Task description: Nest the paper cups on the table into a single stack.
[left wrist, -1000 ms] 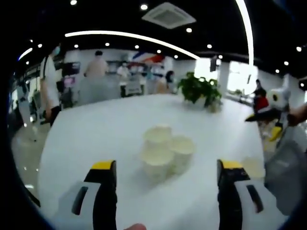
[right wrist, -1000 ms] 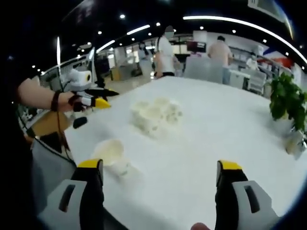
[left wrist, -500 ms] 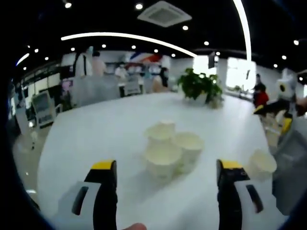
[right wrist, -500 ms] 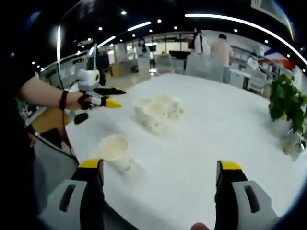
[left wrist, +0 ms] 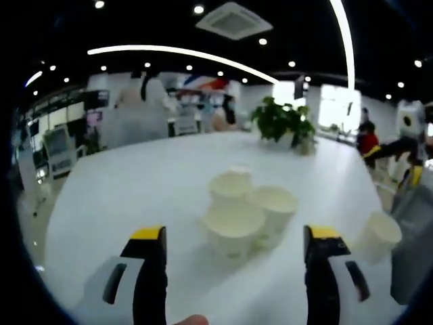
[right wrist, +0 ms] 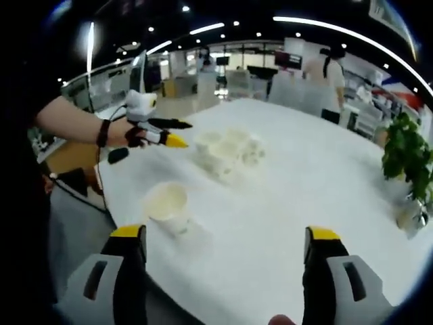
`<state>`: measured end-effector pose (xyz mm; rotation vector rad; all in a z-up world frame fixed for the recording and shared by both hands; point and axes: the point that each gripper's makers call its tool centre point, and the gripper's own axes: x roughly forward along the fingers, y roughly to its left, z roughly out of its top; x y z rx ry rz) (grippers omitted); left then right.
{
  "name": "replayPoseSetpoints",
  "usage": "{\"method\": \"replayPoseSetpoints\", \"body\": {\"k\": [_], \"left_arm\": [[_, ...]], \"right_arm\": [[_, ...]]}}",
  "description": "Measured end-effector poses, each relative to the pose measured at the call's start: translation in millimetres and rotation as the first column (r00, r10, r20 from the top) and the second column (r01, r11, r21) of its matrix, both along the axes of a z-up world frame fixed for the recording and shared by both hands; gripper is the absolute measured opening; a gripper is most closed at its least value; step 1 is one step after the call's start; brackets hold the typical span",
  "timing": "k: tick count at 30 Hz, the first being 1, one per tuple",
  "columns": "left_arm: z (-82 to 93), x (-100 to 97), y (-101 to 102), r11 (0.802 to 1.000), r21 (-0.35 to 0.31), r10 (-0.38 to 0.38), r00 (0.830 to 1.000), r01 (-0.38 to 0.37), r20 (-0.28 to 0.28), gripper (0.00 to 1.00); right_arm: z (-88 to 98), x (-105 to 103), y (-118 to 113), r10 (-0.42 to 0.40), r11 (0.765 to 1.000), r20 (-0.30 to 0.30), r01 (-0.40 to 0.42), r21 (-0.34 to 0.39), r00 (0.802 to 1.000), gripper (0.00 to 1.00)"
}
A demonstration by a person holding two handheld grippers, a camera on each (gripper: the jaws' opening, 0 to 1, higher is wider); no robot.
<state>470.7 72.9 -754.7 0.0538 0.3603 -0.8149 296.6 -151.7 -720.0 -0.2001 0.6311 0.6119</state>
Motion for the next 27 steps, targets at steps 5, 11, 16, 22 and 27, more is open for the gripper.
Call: {"method": "replayPoseSetpoints", "body": {"k": [5,11,16,22,27], "left_arm": [[-2.8,4.4,2,1.0,-0.01,0.012,1.0,-0.012,0.01,0.78],[-9.7,5.7,2,1.0,0.011,-0.001,1.0,0.001,0.019,0.75],[-14.3,8.1,-1,1.0,0.011,-0.011,1.0,0.01,0.027,0.72],[-24.1,11.6,-6,1.0,0.008,-0.018,1.0,0.018,0.011,0.69],[-26.3,16.0,-5,1.0,-0.003,0.003,1.0,-0.003,0.013,0.66]], "right_arm": [[-2.9,-2,2,-0.007,1.0,-0.009,0.007,-0.006,1.0,0.95],[-7.1,-7,3,-0.01,1.0,-0.024,0.01,-0.013,1.0,0.94],[-6.5,-9,4,-0.021,1.0,-0.027,0.021,-0.011,0.999,0.94],[-7.2,-11,0,-0.043,0.999,-0.034,0.042,-0.014,0.999,0.94],[-7.8,-14,-3,-0.049,0.999,-0.04,0.048,-0.024,0.998,0.93]]}}
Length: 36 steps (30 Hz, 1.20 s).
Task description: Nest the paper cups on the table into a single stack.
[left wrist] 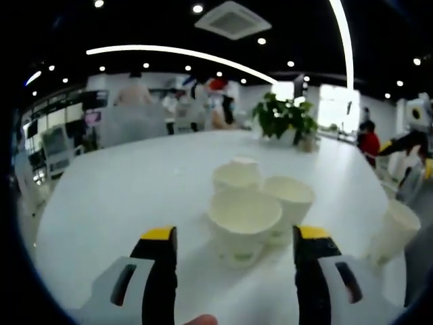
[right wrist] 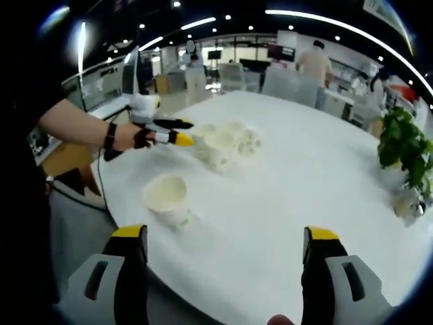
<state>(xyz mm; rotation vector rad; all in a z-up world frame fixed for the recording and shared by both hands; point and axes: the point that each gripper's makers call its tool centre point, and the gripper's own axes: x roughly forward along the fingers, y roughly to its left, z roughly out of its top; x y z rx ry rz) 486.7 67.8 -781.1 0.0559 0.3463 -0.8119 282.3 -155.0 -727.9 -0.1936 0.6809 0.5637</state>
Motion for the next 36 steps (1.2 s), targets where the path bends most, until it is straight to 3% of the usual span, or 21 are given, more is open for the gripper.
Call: {"method": "replayPoseSetpoints", "body": {"k": [6,36], "left_arm": [[-3.8,5.7,0,1.0,-0.016,0.024,1.0,-0.024,-0.003,0.64],[1.1,8.2,-19,0.997,-0.066,-0.028,0.997,0.033,0.077,0.5]], "right_arm": [[-3.0,-5,-7,-0.028,1.0,-0.013,0.028,0.001,1.0,0.93],[-12.2,-14,-8,-0.033,0.999,-0.061,0.031,-0.027,0.998,0.91]]}}
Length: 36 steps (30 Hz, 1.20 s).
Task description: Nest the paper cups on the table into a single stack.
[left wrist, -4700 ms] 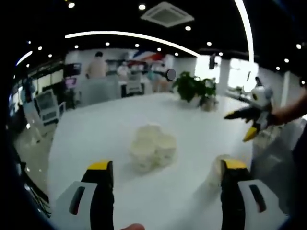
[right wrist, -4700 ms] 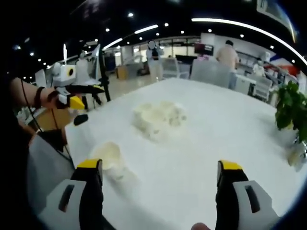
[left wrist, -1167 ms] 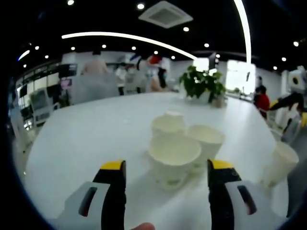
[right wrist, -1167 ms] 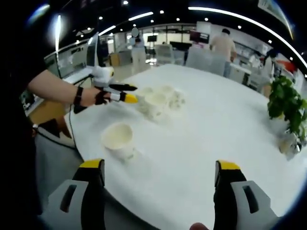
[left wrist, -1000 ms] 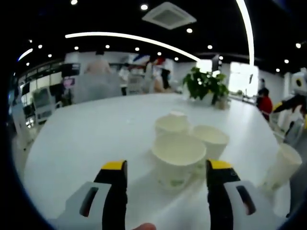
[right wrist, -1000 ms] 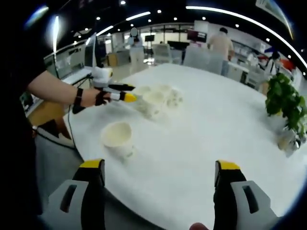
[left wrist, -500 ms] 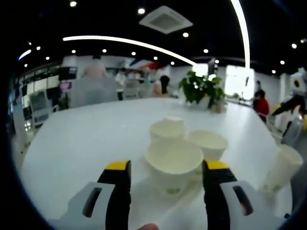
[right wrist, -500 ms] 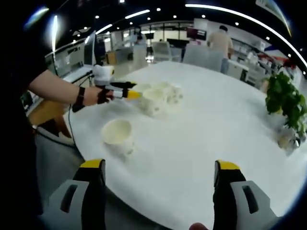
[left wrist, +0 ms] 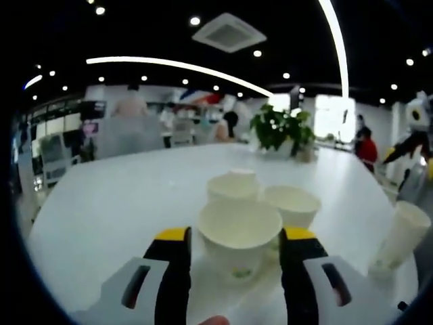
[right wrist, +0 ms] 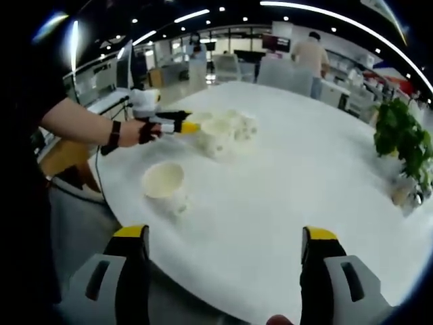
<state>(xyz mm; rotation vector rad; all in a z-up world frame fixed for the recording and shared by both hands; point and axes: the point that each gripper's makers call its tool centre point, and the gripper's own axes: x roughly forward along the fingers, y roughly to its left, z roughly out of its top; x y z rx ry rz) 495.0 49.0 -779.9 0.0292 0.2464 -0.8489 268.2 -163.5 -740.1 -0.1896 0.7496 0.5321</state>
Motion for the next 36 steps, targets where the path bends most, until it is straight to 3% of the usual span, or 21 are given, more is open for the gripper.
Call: {"method": "replayPoseSetpoints", "body": {"k": [8,23,36], "left_arm": [[-1.6,-0.9,-0.2,1.0,0.004,-0.02,1.0,0.02,0.018,0.43],[3.2,5.1,1.5,0.999,-0.031,-0.013,1.0,0.014,0.028,0.4],[-2.1,2.9,5.3,1.0,-0.027,-0.005,1.0,0.005,0.024,0.47]], "right_arm": [[-2.5,1.3,1.6,0.009,1.0,-0.014,-0.01,-0.008,1.0,0.91],[-2.0,6.4,-1.1,0.004,1.0,-0.018,-0.004,-0.013,1.0,0.91],[-6.5,3.7,2.1,0.012,1.0,-0.031,-0.013,-0.018,0.999,0.9]]}}
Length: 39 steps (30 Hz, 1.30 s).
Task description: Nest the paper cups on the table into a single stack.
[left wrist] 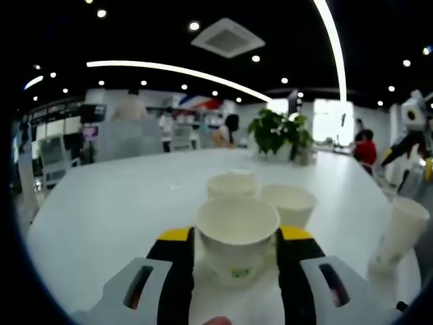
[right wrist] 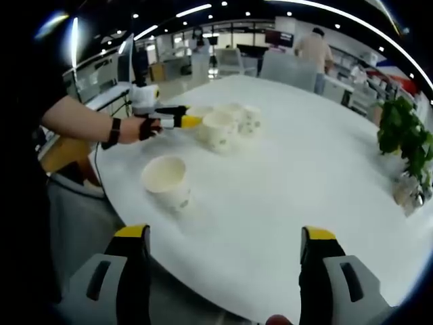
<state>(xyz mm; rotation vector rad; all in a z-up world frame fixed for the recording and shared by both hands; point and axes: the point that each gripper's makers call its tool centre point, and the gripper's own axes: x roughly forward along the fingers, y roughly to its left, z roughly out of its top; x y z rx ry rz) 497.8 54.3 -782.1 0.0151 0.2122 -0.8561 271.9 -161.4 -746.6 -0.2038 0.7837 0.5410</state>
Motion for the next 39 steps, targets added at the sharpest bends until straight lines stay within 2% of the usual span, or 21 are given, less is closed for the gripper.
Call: {"method": "replayPoseSetpoints", "body": {"k": [2,5,8,16,24,34,39], "left_arm": [[-0.8,-0.7,-1,1.0,-0.004,-0.008,1.0,0.008,-0.009,0.47],[-1.0,-0.5,-3,1.0,0.015,-0.015,1.0,0.015,0.009,0.46],[-1.0,2.4,-4,1.0,-0.008,-0.011,1.0,0.011,-0.005,0.48],[4.9,3.9,-6,1.0,-0.011,-0.019,1.0,0.019,0.022,0.43],[11.8,-0.4,-4,1.0,-0.025,-0.016,1.0,0.017,0.025,0.42],[27.9,-11.1,0,1.0,-0.019,-0.013,0.999,0.014,0.032,0.42],[45.8,-19.2,1,0.999,-0.025,-0.029,0.998,0.031,0.05,0.42]], "right_arm": [[0.0,0,2,-0.001,1.0,-0.003,0.001,0.004,1.0,0.9],[-0.5,0,4,0.005,1.0,-0.006,-0.005,0.0,1.0,0.9],[1.9,2,7,0.014,1.0,-0.001,-0.014,-0.001,1.0,0.9],[1.7,2,5,0.01,1.0,-0.003,-0.01,0.0,1.0,0.9],[4.4,4,5,0.009,1.0,0.008,-0.009,0.004,1.0,0.89],[14.1,10,11,0.016,1.0,0.047,-0.017,0.023,0.999,0.9],[23.3,14,14,0.012,0.999,0.087,-0.015,0.038,0.996,0.9]]}}
